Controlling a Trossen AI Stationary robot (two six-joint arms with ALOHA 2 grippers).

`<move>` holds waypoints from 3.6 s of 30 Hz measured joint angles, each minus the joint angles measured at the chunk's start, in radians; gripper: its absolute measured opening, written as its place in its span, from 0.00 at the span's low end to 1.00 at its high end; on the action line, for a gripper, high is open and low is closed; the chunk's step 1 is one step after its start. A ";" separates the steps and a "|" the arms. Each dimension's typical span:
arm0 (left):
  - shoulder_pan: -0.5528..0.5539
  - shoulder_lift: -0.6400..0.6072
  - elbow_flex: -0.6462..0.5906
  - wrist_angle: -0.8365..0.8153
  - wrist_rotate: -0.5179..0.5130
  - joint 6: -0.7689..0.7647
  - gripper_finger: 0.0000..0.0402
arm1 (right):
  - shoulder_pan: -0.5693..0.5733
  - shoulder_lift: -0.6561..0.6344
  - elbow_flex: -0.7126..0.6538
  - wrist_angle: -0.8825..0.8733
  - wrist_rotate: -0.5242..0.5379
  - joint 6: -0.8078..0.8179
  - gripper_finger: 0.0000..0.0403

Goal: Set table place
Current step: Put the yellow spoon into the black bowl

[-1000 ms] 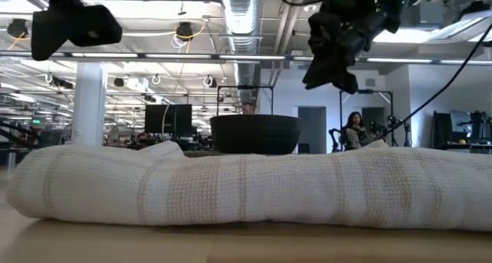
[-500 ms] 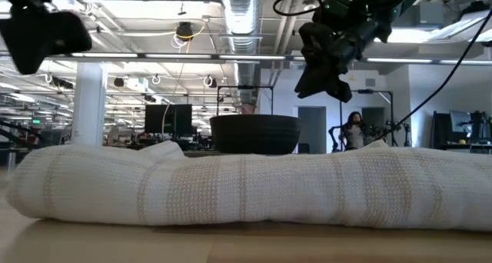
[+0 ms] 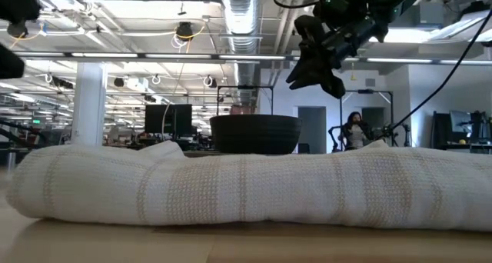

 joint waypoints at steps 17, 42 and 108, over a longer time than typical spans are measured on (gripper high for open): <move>-0.064 0.099 -0.053 0.082 0.059 -0.059 0.59 | -0.003 0.000 0.000 0.010 0.000 0.000 0.24; -0.063 0.231 -0.051 0.084 0.036 -0.041 0.20 | -0.003 0.000 0.000 0.015 0.000 0.000 0.24; 0.519 -0.261 -0.050 0.226 -0.237 0.352 0.00 | -0.001 0.000 0.000 0.022 -0.157 0.028 0.24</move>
